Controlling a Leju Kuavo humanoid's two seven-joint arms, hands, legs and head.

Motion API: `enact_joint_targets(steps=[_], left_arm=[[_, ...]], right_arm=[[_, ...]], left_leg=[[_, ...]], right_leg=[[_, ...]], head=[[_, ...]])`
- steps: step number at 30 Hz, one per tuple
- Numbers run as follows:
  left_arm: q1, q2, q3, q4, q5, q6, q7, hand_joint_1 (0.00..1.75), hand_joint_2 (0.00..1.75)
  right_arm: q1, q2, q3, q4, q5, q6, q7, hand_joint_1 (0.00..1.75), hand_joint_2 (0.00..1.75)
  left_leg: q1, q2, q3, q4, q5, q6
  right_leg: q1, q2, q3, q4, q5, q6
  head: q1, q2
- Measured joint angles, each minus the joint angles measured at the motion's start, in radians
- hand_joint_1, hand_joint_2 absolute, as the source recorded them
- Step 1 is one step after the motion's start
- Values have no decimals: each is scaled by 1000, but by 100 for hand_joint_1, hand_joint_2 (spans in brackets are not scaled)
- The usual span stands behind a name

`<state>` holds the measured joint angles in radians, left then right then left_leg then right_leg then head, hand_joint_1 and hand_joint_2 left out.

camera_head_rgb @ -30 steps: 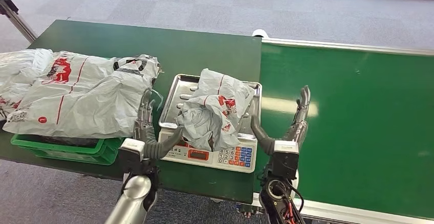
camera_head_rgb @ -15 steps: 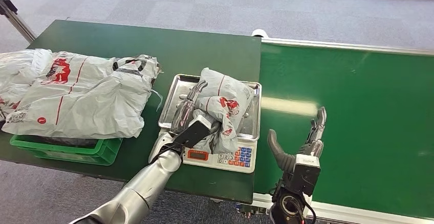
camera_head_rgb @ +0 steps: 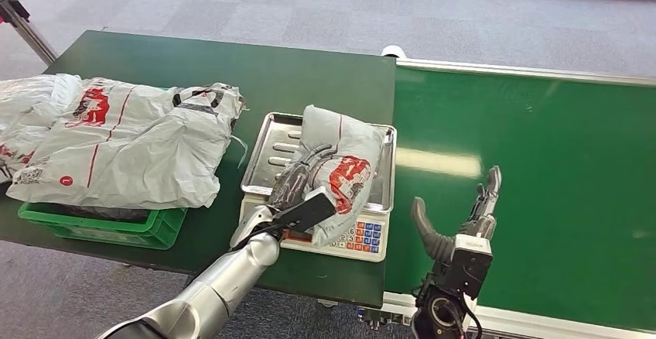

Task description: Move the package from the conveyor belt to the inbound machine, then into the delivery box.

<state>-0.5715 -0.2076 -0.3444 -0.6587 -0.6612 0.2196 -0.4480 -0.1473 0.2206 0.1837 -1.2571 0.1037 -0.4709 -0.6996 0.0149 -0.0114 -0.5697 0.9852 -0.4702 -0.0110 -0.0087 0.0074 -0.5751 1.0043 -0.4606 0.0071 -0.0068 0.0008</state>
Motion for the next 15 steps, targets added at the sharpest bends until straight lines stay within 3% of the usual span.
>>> enact_joint_targets(steps=[9, 15], left_arm=[[-7, -7, 17, -4, 13, -2, -27, 175, 175], [21, -11, 37, -57, 77, -2, -137, 175, 175]], right_arm=[[6, 2, -12, -1, 1, -2, 0, 0, 175], [8, 9, -17, -1, 6, -2, 0, 0, 175]], left_leg=[[0, -1, 2, 0, 0, 0], [-1, -1, 2, 0, 0, 0]], right_leg=[[0, -2, 2, 0, 0, 0], [0, -2, 2, 0, 0, 0]], head=[[0, 0], [0, 0]])
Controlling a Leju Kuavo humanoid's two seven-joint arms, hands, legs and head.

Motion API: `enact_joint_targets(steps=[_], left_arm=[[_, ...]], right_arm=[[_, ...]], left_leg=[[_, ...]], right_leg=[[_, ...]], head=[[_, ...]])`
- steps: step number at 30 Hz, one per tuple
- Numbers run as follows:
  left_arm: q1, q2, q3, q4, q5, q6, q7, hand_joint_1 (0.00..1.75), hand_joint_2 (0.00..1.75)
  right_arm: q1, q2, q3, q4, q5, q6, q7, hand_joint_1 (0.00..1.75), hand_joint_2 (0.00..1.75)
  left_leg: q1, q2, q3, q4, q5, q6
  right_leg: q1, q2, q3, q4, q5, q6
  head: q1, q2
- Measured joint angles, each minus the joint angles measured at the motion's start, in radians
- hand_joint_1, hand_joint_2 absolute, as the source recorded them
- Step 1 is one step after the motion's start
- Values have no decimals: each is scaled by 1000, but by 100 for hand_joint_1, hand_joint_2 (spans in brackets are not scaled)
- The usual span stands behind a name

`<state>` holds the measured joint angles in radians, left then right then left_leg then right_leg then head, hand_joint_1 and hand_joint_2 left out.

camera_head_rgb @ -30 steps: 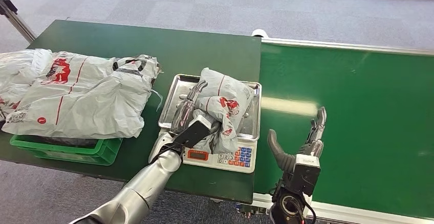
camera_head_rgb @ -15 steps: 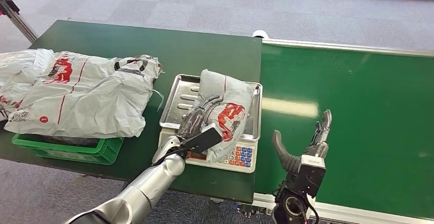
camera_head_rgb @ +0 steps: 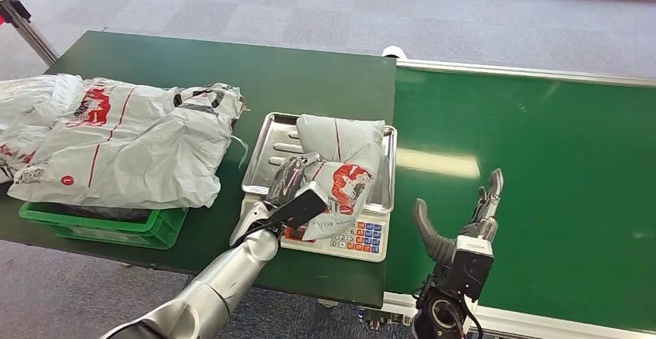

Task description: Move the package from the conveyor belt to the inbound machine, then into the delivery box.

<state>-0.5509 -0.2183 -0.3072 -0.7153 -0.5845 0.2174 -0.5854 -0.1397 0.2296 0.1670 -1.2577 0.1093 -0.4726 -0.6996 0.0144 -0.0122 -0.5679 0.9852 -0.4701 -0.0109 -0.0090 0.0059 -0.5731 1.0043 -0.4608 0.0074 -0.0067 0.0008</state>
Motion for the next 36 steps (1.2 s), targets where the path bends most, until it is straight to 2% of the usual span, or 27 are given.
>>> enact_joint_targets(steps=[4, 8, 14, 16, 18, 20, 24, 28, 32, 36], left_arm=[[65, -4, 6, -107, 63, 23, -98, 175, 175], [123, 2, -6, -249, 163, 107, -110, 175, 175], [167, 43, -68, -450, 264, 306, -111, 175, 175], [178, 59, -87, -506, 235, 377, -111, 175, 175], [188, 68, -91, -555, 126, 425, -111, 175, 175], [197, 70, -81, -593, 13, 433, -112, 175, 175], [208, 67, -53, -640, -86, 434, -112, 175, 175], [215, 45, 53, -684, -289, 434, -112, 175, 175], [213, 12, 261, -766, -580, 434, -112, 175, 175], [209, -7, 464, -808, -609, 434, -112, 175, 175]], right_arm=[[0, 4, -4, 0, 1, 0, 0, 0, 175], [0, 6, -7, 0, 1, 0, 0, 0, 175], [0, 6, -9, 0, 0, 0, 0, 0, 175], [0, 6, -9, 0, -1, -2, 0, 0, 175], [0, 6, -10, 0, -2, -6, 0, 0, 175], [0, 6, -10, 0, -2, -10, 0, 0, 175], [0, 6, -11, 0, -2, -12, 0, 0, 175], [5, 6, -12, 0, -2, -13, 0, 0, 175], [17, 5, -14, -5, -2, -18, 0, 0, 175], [23, 5, -22, -14, -1, -18, 0, 0, 175]], left_leg=[[0, 1, -2, 0, 0, 0], [0, 1, -5, 0, 0, 0], [1, 1, -5, 0, 0, 0], [1, 1, -5, 0, 0, 0], [0, 1, -5, 0, 0, 0], [0, 1, -6, 0, 0, 0], [0, 2, -5, 0, 0, 0], [0, 2, -5, 0, 0, 0], [1, 3, -5, 0, 0, 0], [1, 4, -5, 0, 0, 0]], right_leg=[[0, 1, -3, 0, 0, 0], [0, 2, -6, 0, 0, 0], [0, 2, -6, 0, 0, 0], [0, 2, -6, 0, 0, 0], [0, 2, -6, 0, 0, 0], [0, 1, -6, 0, 0, 0], [0, 2, -6, 0, 0, 0], [0, 2, -6, 0, 0, 0], [1, 4, -7, 0, 0, 0], [1, 4, -7, 0, 0, -1]], head=[[0, 0], [0, 0], [0, 0], [0, 0], [0, 0], [0, 0], [0, 0], [0, 0], [0, 0], [0, 0]])
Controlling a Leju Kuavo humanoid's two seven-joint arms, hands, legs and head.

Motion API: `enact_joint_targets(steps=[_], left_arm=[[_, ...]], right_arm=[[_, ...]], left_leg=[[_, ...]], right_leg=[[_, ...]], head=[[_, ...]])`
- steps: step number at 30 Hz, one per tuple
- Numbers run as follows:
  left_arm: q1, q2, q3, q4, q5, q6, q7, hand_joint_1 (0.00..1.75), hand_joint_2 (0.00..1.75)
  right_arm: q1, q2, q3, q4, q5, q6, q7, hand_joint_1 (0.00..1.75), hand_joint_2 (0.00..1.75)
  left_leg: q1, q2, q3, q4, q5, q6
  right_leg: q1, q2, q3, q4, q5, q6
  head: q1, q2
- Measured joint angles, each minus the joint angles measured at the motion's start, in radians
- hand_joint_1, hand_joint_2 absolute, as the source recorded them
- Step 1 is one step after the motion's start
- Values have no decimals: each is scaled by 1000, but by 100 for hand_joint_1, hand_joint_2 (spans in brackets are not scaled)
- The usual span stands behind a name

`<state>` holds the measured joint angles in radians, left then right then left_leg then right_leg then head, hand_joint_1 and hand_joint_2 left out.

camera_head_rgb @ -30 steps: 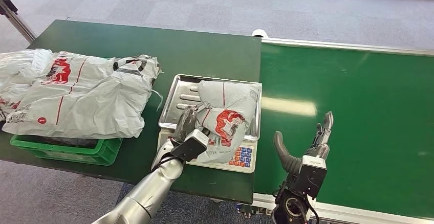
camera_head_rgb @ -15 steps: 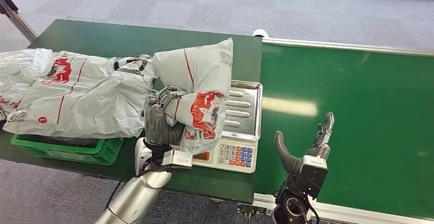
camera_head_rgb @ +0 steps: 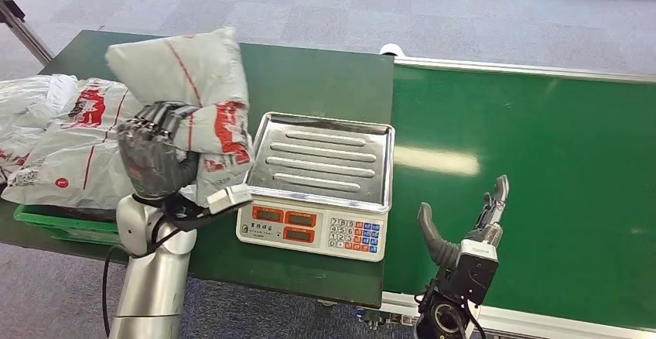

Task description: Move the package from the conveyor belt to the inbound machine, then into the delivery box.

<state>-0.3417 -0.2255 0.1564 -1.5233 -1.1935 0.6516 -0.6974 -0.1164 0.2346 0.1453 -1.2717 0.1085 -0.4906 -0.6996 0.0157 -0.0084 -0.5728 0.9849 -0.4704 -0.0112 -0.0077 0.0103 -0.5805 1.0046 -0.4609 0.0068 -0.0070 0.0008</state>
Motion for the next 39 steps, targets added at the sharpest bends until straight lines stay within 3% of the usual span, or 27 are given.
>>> enact_joint_targets(steps=[8, 14, 19, 20, 23, 24, 30, 33, 37, 39], left_arm=[[-15, -15, 172, 1, -26, 0, 16, 175, 175], [-116, 31, 382, 211, -141, 0, 205, 172, 175], [-136, 49, 428, 261, -152, 0, 241, 164, 175], [-149, 60, 444, 300, -170, 0, 272, 151, 175], [-203, 104, 494, 459, -237, 0, 374, 30, 175], [-212, 109, 497, 482, -244, 0, 382, 1, 175], [-238, 128, 501, 536, -240, 0, 428, 0, 175], [-243, 130, 503, 533, -191, 0, 368, 0, 175], [-241, 89, 536, 447, -57, 0, 95, 0, 175], [-235, 59, 553, 375, -11, 0, 23, 0, 175]], right_arm=[[1, 0, -6, -4, -7, -7, 0, 0, 175], [8, 1, -20, -11, 18, 15, 0, 0, 175], [11, 1, -25, -12, 23, 18, 0, 0, 175], [11, 1, -28, -12, 25, 21, 0, 0, 175], [13, 5, -41, -12, 32, 30, 0, 0, 175], [14, 6, -43, -12, 33, 31, 0, 0, 175], [18, 10, -50, -12, 33, 35, 0, 0, 175], [18, 12, -53, -12, 33, 37, 0, 0, 175], [17, 18, -57, -11, 33, 37, 0, 0, 175], [16, 21, -57, -11, 31, 34, 0, 0, 175]], left_leg=[[-1, -1, -1, 0, 0, 0], [1, 2, 1, 0, 0, 0], [1, 2, 1, 0, 0, 0], [1, 2, 1, 0, 0, 0], [1, 2, 1, 0, 0, 0], [0, 1, 1, 0, 0, 0], [1, 1, 2, 0, 0, 0], [1, 1, 2, 0, 0, 0], [1, 1, 1, 0, 0, 0], [1, 1, 1, 0, 0, 0]], right_leg=[[-1, -1, 1, 0, 0, 0], [1, 2, 0, 0, 1, -1], [1, 2, 0, 0, 1, -1], [1, 2, 0, 0, 1, -1], [1, 2, 1, 0, 1, -1], [0, 2, 1, 0, 1, -1], [0, 2, 1, 0, 1, -1], [1, 2, 1, 0, 1, -1], [1, 2, 1, 0, 1, -1], [1, 2, 1, 0, 1, -1]], head=[[0, 0], [0, 0], [0, 0], [0, 0], [0, 0], [1, 0], [0, 0], [0, 0], [0, 0], [0, 0]])
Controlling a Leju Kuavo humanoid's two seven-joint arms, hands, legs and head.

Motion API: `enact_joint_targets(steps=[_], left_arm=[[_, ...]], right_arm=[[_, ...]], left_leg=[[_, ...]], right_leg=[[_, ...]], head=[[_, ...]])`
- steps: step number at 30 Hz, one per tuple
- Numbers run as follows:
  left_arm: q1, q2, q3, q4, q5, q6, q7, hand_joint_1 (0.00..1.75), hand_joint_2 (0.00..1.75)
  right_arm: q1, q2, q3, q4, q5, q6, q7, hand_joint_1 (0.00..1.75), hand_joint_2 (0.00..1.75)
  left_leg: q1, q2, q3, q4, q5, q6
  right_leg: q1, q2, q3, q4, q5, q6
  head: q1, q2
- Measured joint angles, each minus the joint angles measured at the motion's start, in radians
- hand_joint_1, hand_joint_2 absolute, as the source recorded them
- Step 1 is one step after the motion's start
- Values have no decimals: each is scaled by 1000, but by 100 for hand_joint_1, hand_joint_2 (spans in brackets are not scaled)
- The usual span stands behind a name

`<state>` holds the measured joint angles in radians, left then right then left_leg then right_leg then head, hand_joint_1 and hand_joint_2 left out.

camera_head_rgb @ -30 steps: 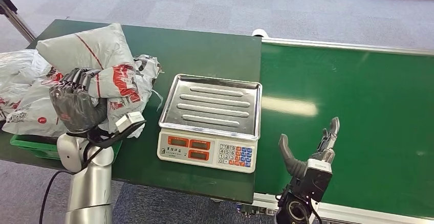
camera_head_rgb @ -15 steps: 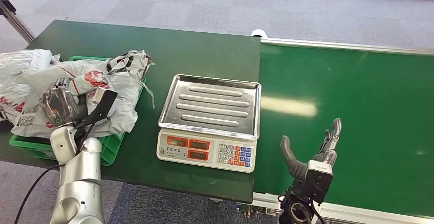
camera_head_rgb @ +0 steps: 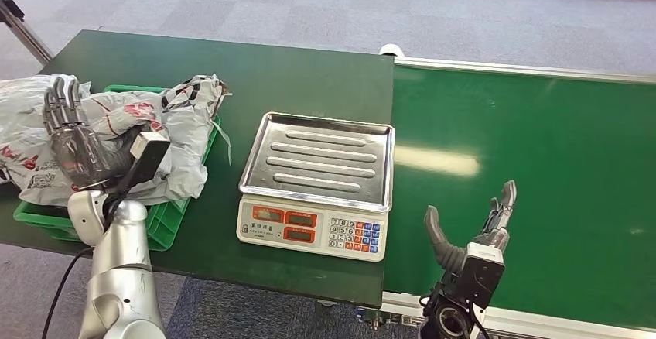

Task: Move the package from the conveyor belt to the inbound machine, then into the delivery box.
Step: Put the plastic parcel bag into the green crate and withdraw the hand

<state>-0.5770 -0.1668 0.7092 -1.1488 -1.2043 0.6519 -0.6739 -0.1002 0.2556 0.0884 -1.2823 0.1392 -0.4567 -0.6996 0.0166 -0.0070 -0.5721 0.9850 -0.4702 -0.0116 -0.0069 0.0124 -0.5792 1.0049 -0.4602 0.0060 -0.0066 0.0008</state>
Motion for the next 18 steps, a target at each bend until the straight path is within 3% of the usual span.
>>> enact_joint_targets(steps=[9, 13, 18], left_arm=[[21, -65, 4, -221, -34, 0, -22, 0, 175], [28, -79, -3, -263, -7, 0, -23, 0, 0], [53, -88, -34, -290, 80, 0, -23, 0, 0]], right_arm=[[-5, 5, 1, 4, -3, -4, 0, 0, 175], [-6, 6, 6, 5, -4, 1, 0, 0, 175], [-12, 6, 19, 6, -11, 0, 0, 0, 175]], left_leg=[[0, -1, 0, 0, 0, 0], [0, -1, 0, 0, 0, 0], [0, -1, 0, 0, 0, 0]], right_leg=[[0, 0, 0, 0, 0, 0], [0, 0, 0, 0, 0, 0], [0, 0, 0, 0, 0, 0]], head=[[0, 0], [0, 0], [0, 0]])
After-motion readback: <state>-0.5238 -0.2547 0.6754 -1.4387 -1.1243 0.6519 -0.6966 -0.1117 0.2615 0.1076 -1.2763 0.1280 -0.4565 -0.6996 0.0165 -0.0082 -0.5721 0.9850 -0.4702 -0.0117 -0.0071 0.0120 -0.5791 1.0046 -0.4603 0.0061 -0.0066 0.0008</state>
